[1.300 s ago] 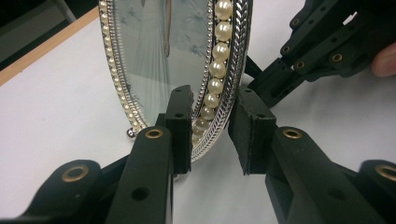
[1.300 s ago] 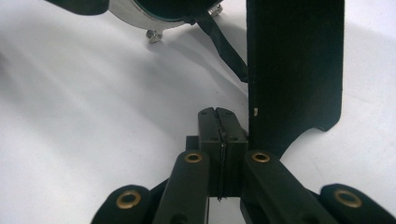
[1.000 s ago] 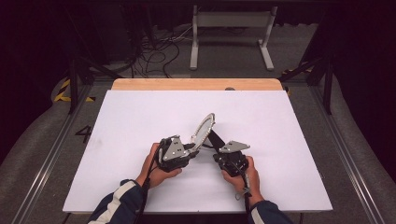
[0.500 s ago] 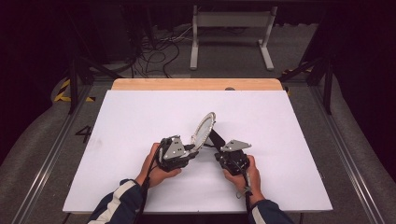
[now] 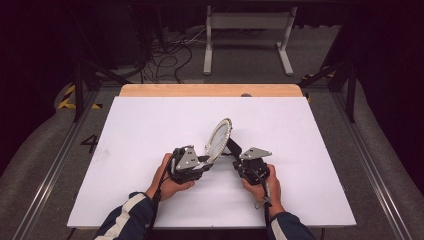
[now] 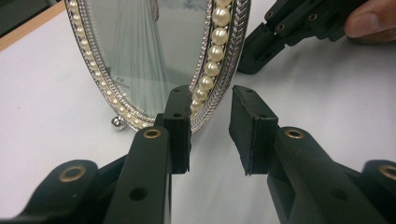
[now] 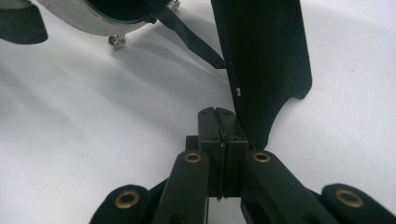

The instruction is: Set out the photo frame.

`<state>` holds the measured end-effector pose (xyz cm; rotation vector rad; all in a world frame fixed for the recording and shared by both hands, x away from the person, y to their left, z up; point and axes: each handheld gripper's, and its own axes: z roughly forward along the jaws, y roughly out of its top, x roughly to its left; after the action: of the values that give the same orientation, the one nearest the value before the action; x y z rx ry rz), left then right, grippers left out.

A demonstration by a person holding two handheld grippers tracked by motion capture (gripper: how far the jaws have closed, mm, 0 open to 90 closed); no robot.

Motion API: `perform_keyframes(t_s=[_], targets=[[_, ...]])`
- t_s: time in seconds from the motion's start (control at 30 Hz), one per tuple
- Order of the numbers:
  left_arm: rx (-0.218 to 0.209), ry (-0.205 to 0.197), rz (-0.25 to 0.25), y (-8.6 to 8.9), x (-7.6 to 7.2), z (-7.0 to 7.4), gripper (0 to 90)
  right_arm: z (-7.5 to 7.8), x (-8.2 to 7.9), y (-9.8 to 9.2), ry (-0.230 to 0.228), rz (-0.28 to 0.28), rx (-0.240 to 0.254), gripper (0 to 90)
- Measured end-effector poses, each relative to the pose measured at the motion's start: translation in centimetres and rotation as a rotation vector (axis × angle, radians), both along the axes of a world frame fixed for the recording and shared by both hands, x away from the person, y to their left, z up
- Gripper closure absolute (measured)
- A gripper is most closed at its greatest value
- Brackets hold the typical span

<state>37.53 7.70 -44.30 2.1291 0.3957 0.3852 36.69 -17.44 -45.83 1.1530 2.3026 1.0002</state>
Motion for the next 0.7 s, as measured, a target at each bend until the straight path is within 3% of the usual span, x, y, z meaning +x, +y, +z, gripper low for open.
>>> perform_keyframes(t_s=[0.47,0.7], targets=[[-0.002,0.008,-0.004,0.08,0.10,-0.08,68.1,-0.03,0.78,-0.79,-0.003,-0.025,0.007,90.0],[0.024,-0.006,0.020,0.88,-0.30,0.09,66.9,-0.06,0.98,-0.97,-0.010,-0.041,0.006,90.0]])
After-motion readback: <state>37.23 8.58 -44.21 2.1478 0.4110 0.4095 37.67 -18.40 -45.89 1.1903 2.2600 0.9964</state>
